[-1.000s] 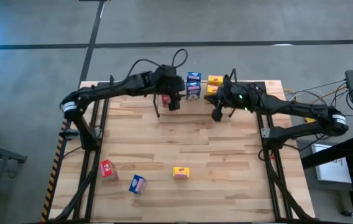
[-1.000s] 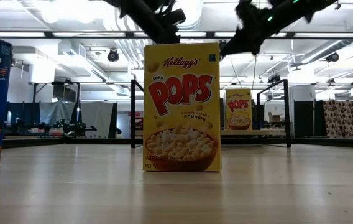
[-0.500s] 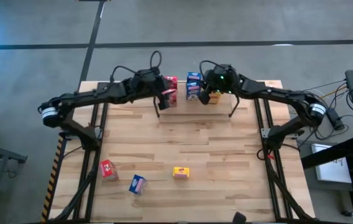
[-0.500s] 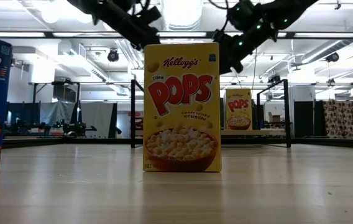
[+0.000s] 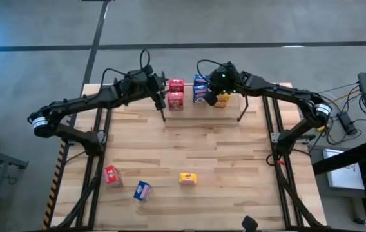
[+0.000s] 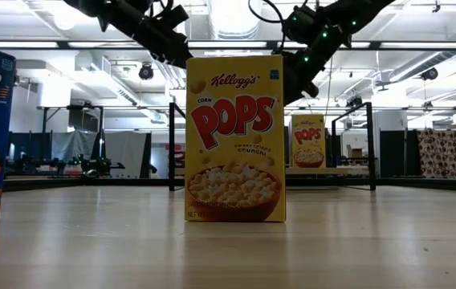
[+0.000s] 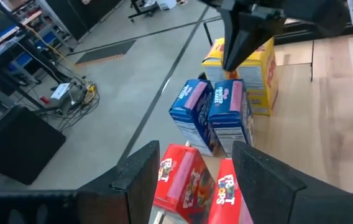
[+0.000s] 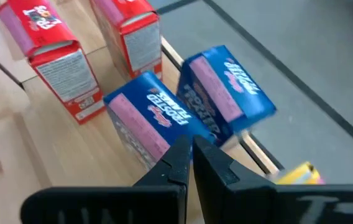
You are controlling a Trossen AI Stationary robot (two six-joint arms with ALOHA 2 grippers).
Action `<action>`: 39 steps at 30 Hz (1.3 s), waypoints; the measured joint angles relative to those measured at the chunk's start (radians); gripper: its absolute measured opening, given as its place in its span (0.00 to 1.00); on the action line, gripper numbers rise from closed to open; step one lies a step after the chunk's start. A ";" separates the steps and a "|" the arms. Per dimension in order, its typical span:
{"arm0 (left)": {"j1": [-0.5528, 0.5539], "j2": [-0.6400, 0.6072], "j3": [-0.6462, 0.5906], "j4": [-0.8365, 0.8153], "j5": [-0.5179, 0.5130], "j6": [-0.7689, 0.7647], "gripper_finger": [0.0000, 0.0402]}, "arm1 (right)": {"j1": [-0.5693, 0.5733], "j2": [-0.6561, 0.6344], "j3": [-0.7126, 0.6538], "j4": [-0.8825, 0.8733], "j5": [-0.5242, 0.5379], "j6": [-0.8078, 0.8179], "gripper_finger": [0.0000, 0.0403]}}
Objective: Stack cereal on shelf
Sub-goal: Put the top blue cereal box on the shelf aligned with the other blue cereal box
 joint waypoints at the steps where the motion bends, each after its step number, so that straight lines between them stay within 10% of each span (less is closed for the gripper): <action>1: 0.005 0.001 0.000 0.000 0.000 0.001 0.46 | 0.000 -0.003 0.000 -0.008 0.006 0.007 0.02; 39: 0.022 0.007 0.000 0.037 0.001 0.018 0.46 | 0.021 0.010 0.001 -0.068 0.004 0.046 0.02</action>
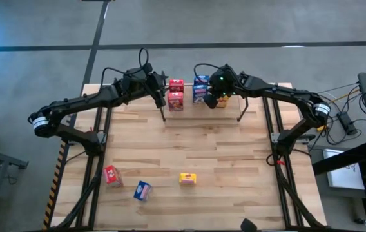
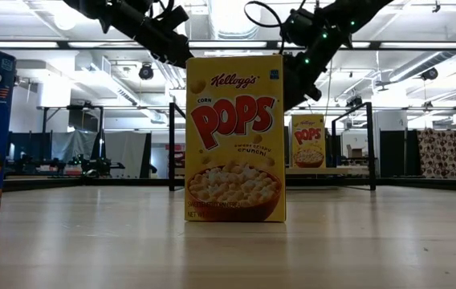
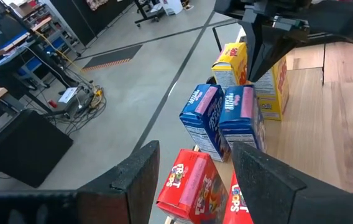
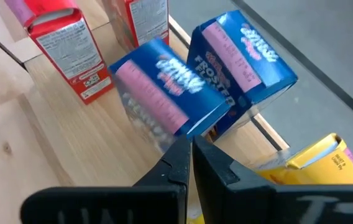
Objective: Stack cereal on shelf
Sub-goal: Put the top blue cereal box on the shelf aligned with the other blue cereal box
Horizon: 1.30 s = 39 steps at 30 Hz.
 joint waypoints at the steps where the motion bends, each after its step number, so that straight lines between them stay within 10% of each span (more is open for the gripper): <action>1: 0.000 0.000 0.000 0.000 0.000 0.000 0.46 | 0.000 -0.001 0.000 0.007 0.000 0.000 0.02; 15: 0.000 0.000 0.000 -0.014 0.002 -0.027 0.46 | -0.002 0.018 0.000 0.183 0.001 -0.075 0.02; 21: 0.000 0.000 0.000 -0.045 0.002 -0.031 0.46 | -0.002 0.025 0.000 0.203 -0.005 -0.355 0.02; 31: 0.000 0.000 0.000 -0.078 0.003 -0.030 0.46 | -0.066 0.060 0.160 0.032 -0.305 -0.445 0.10; 39: 0.000 0.000 -0.006 -0.079 0.002 -0.011 0.46 | -0.068 0.143 0.268 -0.069 -0.332 -0.505 0.27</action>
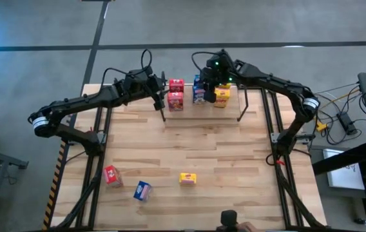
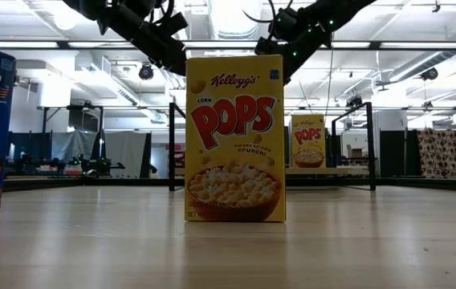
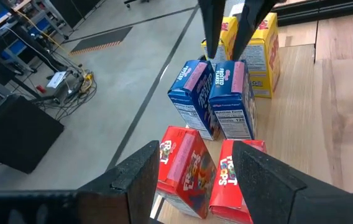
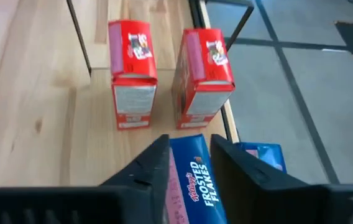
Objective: Stack cereal on shelf
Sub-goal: Put the top blue cereal box on the shelf aligned with the other blue cereal box
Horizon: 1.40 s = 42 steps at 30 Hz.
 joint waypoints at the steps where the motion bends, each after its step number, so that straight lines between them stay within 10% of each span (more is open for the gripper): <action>1: 0.000 0.000 -0.001 0.000 0.000 0.004 0.46 | 0.000 0.008 0.002 -0.001 0.000 -0.004 0.30; 16: 0.017 0.000 -0.003 0.001 -0.002 0.015 0.46 | -0.028 0.046 0.012 -0.053 -0.001 0.024 0.67; 42: 0.018 0.000 -0.004 0.003 -0.002 0.015 0.46 | -0.024 0.096 0.006 -0.077 -0.008 0.008 0.66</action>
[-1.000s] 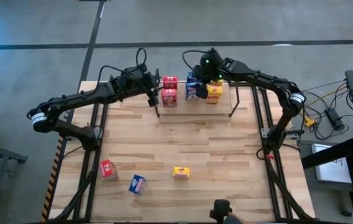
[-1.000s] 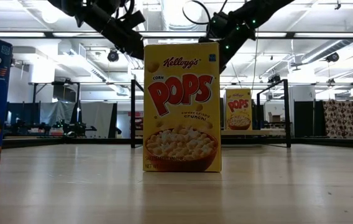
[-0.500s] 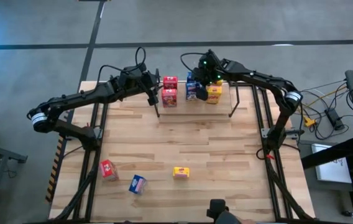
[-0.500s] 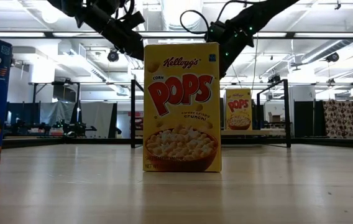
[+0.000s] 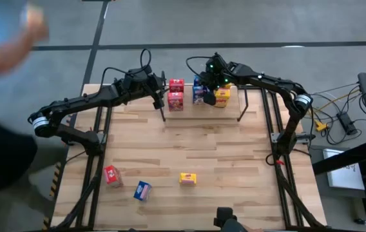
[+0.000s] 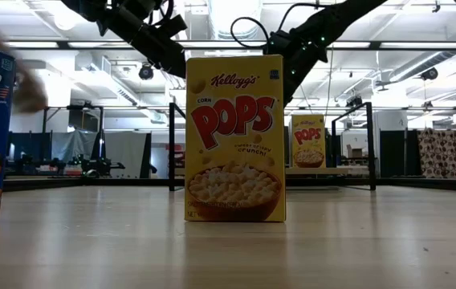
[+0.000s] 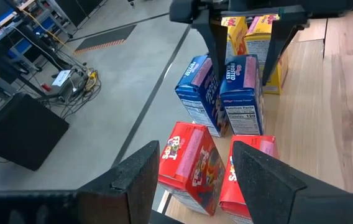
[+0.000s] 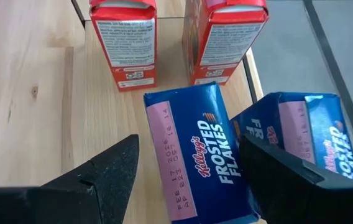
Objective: Stack cereal on shelf
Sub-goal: Put the top blue cereal box on the shelf aligned with the other blue cereal box
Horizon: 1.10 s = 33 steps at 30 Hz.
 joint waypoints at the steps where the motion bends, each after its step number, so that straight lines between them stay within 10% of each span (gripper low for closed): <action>1: 0.000 0.000 0.000 0.000 0.000 0.000 0.46 | 0.000 0.003 0.000 0.000 0.000 0.001 0.66; 33: 0.000 0.000 -0.001 0.000 0.001 0.000 0.46 | 0.013 0.005 0.003 -0.040 0.088 0.201 0.51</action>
